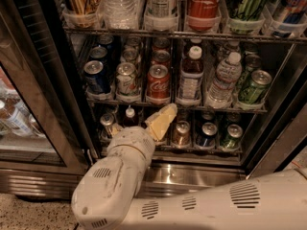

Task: Pick coke can from middle shelf of fridge

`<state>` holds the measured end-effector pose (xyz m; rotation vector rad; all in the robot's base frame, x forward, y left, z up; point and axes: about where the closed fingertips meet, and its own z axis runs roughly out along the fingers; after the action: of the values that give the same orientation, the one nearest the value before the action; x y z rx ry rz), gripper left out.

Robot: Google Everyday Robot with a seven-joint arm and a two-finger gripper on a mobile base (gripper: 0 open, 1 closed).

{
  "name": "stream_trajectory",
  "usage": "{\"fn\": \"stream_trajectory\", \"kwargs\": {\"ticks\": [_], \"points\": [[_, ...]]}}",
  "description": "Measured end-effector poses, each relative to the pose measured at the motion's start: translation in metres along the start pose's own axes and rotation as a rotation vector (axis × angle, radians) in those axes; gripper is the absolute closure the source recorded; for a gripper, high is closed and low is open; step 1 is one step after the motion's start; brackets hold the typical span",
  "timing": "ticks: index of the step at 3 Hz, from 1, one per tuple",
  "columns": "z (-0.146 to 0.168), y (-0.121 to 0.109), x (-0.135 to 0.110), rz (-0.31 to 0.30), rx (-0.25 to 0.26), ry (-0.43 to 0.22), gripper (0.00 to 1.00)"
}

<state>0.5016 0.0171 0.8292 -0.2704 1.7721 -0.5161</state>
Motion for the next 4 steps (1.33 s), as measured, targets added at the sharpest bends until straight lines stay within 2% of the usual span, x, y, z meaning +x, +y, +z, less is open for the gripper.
{"fn": "stream_trajectory", "kwargs": {"ticks": [1, 2, 3, 4], "points": [[0.001, 0.004, -0.001, -0.036, -0.016, -0.004, 0.0], [0.009, 0.005, 0.004, -0.057, 0.004, -0.009, 0.0], [0.023, 0.0, 0.004, -0.047, 0.042, -0.034, 0.0], [0.032, -0.007, -0.002, -0.009, 0.084, -0.075, 0.0]]}}
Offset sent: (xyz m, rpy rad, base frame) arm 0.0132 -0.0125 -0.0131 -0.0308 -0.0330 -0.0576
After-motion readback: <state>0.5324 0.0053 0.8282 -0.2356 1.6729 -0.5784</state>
